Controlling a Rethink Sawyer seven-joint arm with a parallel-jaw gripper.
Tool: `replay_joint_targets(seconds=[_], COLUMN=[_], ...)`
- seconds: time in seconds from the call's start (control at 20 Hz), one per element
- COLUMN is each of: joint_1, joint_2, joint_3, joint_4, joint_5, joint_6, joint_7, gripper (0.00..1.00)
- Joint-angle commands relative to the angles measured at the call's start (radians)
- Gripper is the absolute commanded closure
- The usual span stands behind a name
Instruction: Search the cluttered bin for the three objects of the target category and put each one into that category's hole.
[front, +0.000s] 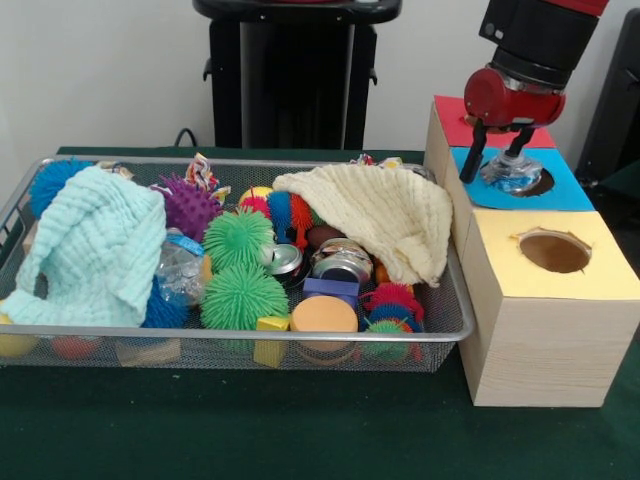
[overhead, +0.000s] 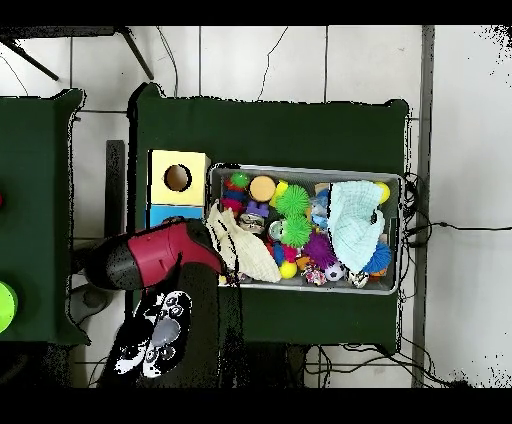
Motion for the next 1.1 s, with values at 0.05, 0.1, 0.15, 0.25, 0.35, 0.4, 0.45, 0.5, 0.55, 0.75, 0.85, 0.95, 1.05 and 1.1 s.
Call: replay_joint_targets(seconds=[0.05, 0.1, 0.15, 0.25, 0.35, 0.4, 0.45, 0.5, 0.55, 0.75, 0.85, 0.95, 1.05, 1.1], joint_1=[-0.04, -0.042, -0.034, -0.047, -0.021, -0.032, -0.042, -0.028, -0.027, 0.0, 0.001, 0.002, 0.006, 0.008], joint_2=[0.073, 0.068, 0.075, 0.058, 0.066, 0.045, 0.024, 0.035, 0.036, 0.065, 0.09, 0.102, 0.115, 0.121], joint_3=[-0.03, -0.028, -0.04, -0.025, -0.066, -0.053, -0.04, -0.061, -0.068, -0.118, -0.129, -0.14, -0.158, -0.164], joint_4=[-0.025, -0.022, -0.03, -0.011, -0.025, -0.011, 0.004, -0.01, -0.013, -0.038, -0.042, -0.043, -0.05, -0.051], joint_5=[-0.049, -0.046, -0.047, -0.044, -0.061, -0.055, -0.049, -0.057, -0.062, -0.094, -0.101, -0.104, -0.106, -0.104], joint_6=[-0.048, -0.048, -0.044, -0.051, -0.048, -0.042, -0.036, -0.034, -0.023, -0.037, -0.062, -0.08, -0.091, -0.098], joint_7=[0.154, 0.153, 0.165, 0.15, 0.173, 0.158, 0.143, 0.158, 0.154, 0.179, 0.189, 0.186, 0.184, 0.184], gripper=[0.0, 0.0, 0.0, 0.0, 0.0, 0.0, 0.0, 0.0, 0.0, 0.0, 0.0, 0.0, 0.0, 0.0])
